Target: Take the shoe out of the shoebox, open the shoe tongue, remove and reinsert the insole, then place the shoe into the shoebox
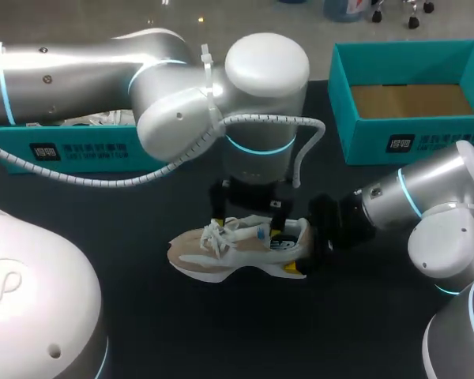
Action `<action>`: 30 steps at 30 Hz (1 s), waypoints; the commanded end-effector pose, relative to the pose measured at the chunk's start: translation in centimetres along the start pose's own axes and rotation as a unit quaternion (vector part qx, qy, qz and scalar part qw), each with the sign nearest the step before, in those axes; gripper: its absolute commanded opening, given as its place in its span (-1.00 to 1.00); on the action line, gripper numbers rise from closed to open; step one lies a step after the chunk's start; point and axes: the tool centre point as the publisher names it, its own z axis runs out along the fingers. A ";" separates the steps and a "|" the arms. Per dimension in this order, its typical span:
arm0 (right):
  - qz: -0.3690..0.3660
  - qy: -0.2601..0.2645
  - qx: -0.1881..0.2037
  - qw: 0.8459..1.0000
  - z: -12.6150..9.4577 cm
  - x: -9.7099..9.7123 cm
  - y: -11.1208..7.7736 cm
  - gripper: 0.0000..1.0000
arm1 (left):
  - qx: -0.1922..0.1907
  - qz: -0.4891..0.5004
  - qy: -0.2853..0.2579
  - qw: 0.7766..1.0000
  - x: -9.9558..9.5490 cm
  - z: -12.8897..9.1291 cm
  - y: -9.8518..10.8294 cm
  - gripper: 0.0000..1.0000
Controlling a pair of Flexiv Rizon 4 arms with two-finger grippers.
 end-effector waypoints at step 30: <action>0.001 -0.001 0.003 1.000 0.4 0.2 -0.4 -1.00 | -0.007 -0.095 -0.133 0.987 0.4 3.4 -0.8 1.00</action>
